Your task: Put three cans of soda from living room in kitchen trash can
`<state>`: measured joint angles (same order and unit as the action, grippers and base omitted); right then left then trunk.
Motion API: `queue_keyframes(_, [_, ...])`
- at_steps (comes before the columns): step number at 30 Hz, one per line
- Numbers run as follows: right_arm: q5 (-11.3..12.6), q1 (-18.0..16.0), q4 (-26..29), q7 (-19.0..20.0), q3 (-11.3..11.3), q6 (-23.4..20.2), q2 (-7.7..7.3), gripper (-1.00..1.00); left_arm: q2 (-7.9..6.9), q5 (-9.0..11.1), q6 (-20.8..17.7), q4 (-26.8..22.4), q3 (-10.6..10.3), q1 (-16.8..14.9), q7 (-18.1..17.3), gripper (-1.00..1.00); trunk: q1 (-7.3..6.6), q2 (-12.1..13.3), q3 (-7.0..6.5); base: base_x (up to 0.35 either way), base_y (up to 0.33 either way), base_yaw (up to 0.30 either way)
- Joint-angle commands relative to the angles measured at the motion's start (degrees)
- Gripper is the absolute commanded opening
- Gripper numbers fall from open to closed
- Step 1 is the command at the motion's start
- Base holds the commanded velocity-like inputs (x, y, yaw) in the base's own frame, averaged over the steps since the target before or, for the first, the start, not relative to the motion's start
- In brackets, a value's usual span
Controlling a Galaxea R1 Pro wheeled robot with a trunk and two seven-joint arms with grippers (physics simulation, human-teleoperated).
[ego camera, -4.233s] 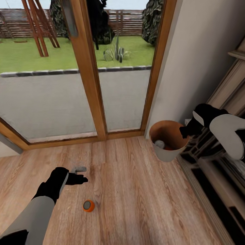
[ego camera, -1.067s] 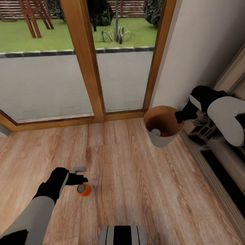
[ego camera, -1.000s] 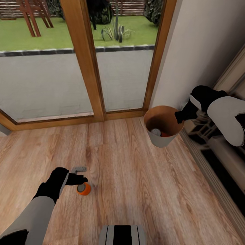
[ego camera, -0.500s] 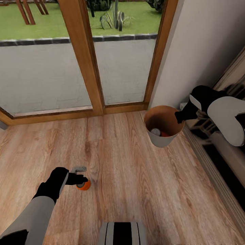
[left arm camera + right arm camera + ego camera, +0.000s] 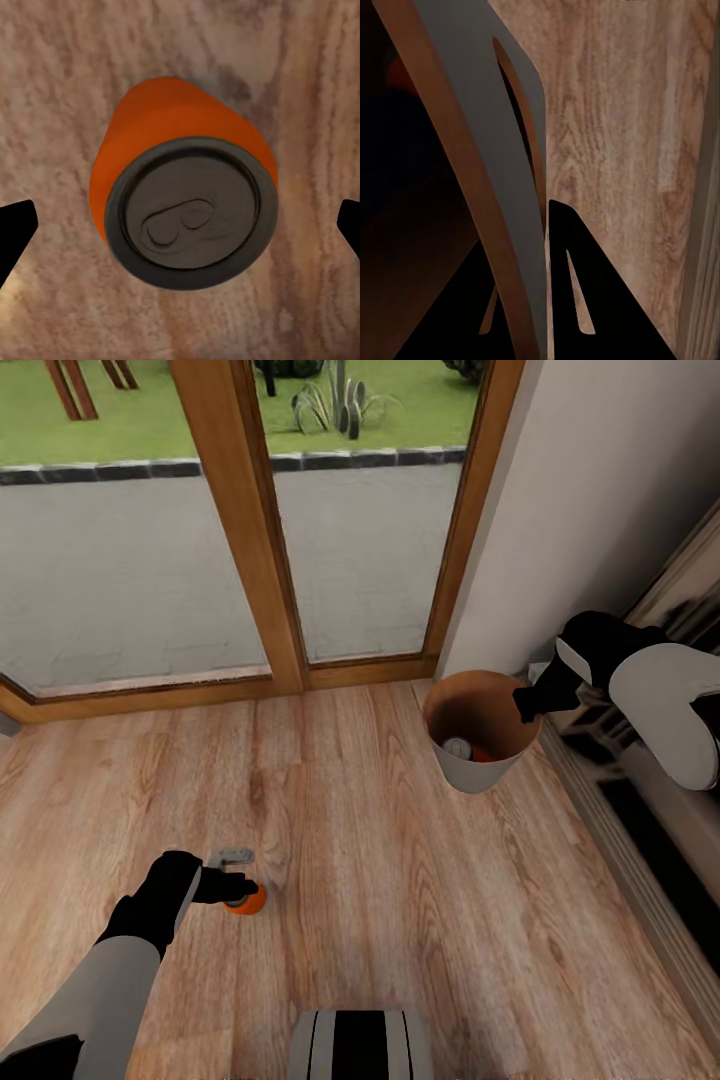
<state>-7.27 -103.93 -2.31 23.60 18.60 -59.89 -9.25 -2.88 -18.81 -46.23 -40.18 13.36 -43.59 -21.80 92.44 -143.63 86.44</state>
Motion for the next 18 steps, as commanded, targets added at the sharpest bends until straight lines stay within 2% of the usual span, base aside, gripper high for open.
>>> queue_keyframes(1, [0.67, -0.03, 0.02, 0.31, -0.58, -0.11, 0.02, -1.00, 0.00, 0.00, 0.00, -0.03, 0.00, 0.00, 0.00, 1.00, -0.01, 0.00, -0.01, 0.000, 0.000, 0.000])
queue_keyframes(6, [0.67, -0.01, 0.02, 0.31, -0.56, -0.11, 0.02, -1.00, 0.00, 0.00, 0.11, -0.03, 0.00, 0.05, 0.00, 1.00, -0.01, 0.00, -0.01, 0.009, 0.000, 0.000])
queue_keyframes(12, [0.67, 0.02, 0.02, 0.31, -0.48, -0.11, 0.03, -1.00, 0.00, 0.00, 0.12, -0.13, 0.00, 0.07, -0.04, 1.00, -0.01, 0.00, -0.01, 0.161, 0.000, 0.000])
queue_keyframes(18, [0.67, 0.04, 0.02, 0.31, -0.53, -0.11, -0.02, -1.00, 0.01, 0.00, 0.17, -0.45, 0.00, 0.08, 0.00, 1.00, -0.01, 0.00, -0.01, 0.034, 0.000, 0.000])
